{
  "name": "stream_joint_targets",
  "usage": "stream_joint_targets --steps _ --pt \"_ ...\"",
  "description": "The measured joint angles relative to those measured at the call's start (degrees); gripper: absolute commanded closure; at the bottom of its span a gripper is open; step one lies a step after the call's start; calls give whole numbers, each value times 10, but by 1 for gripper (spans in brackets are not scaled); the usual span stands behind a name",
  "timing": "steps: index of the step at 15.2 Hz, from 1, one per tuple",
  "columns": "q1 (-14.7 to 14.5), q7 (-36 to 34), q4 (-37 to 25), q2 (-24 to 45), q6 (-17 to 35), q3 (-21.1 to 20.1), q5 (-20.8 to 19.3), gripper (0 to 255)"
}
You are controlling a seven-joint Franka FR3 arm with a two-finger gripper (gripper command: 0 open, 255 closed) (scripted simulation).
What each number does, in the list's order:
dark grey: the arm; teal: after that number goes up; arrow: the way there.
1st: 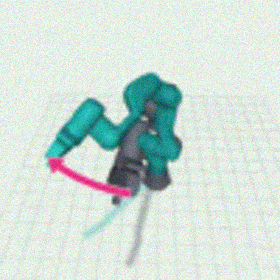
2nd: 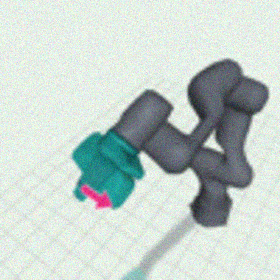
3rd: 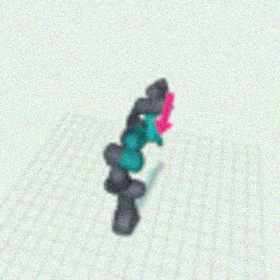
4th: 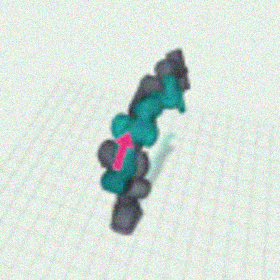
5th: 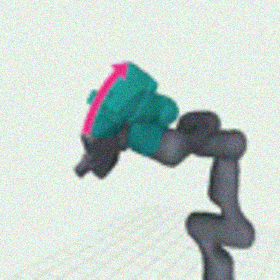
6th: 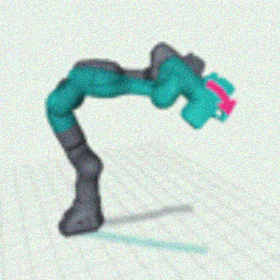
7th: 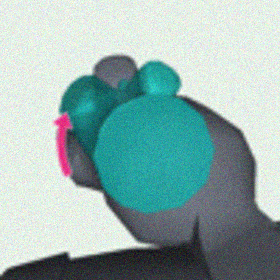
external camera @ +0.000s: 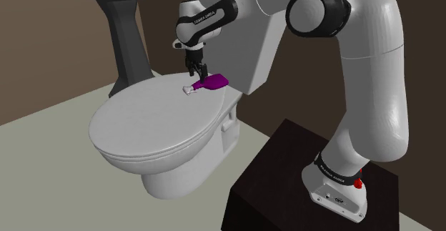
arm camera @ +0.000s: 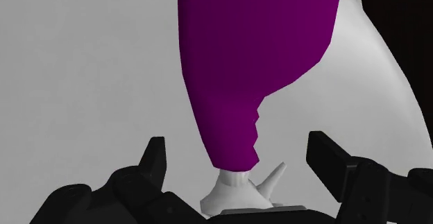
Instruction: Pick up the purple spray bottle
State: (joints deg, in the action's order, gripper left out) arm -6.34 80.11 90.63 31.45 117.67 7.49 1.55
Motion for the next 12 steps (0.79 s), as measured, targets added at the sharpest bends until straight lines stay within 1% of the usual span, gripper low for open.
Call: stream_joint_targets --steps 5,6,12 --pt "2 2 7 21 28 -2 2 0" --pt "1 2 9 22 31 -2 2 255" --pt "1 2 12 21 34 -2 2 255"
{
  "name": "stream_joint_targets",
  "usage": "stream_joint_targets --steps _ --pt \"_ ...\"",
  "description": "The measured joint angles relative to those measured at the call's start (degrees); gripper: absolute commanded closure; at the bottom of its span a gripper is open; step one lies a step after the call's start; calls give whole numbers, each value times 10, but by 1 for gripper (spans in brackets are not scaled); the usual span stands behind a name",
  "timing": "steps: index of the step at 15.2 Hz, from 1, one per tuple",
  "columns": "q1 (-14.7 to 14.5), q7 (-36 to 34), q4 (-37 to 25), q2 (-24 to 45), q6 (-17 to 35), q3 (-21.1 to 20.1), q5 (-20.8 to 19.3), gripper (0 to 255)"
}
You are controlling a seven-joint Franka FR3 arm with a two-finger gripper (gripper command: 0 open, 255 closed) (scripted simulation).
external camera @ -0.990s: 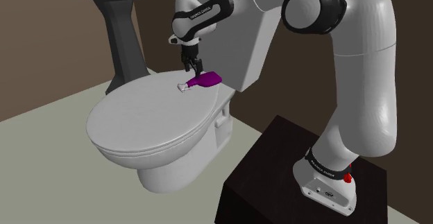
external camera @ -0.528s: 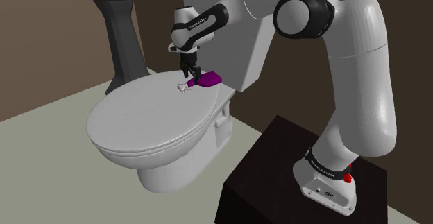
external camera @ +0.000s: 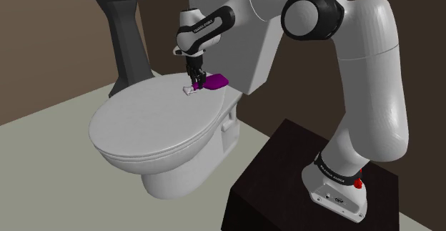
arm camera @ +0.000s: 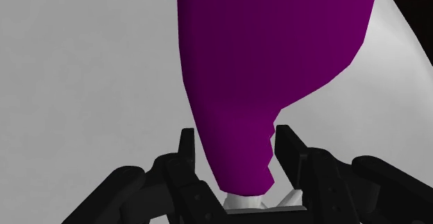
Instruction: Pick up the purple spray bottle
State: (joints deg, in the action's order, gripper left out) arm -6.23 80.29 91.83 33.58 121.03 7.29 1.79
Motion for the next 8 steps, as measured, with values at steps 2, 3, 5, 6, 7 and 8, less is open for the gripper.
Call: stream_joint_targets --steps 2,3,5,6,7,8 --pt "0 0 0 0 0 0 0 255" --pt "0 0 0 0 0 0 0 255" --pt "0 0 -3 0 -3 0 0 255" --pt "0 0 -4 -3 -7 0 0 255" --pt "0 0 -7 -5 -13 1 -1 255" --pt "-1 -1 -9 -9 -19 1 -1 255"
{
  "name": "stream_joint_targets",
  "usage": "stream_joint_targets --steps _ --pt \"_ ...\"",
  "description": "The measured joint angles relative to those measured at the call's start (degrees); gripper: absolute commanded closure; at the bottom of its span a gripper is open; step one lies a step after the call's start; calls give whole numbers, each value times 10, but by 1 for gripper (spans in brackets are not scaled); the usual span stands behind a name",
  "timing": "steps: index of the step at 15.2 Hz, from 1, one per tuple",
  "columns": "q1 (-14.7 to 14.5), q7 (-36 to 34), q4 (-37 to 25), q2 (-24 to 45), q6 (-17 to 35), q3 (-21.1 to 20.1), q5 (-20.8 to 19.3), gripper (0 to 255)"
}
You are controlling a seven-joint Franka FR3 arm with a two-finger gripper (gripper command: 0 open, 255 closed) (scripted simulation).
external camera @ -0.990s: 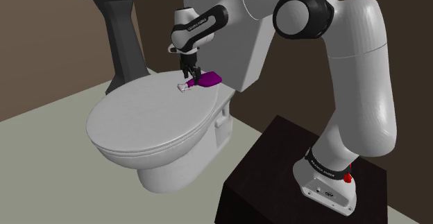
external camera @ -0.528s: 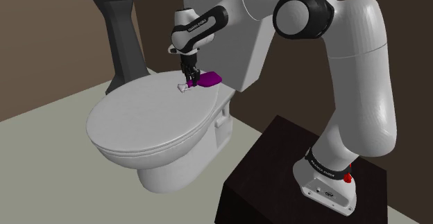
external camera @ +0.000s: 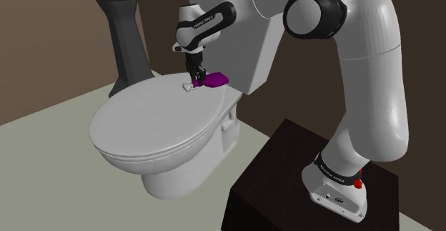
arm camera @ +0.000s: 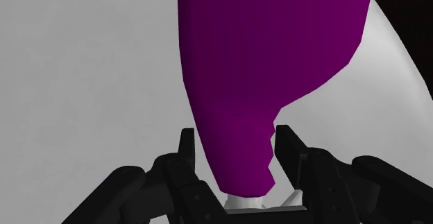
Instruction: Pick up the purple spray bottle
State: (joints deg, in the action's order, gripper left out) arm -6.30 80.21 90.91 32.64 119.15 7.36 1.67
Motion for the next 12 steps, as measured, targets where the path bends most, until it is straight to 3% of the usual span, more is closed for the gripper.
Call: stream_joint_targets --steps 12 --pt "-1 0 -32 -38 -69 3 -4 255"
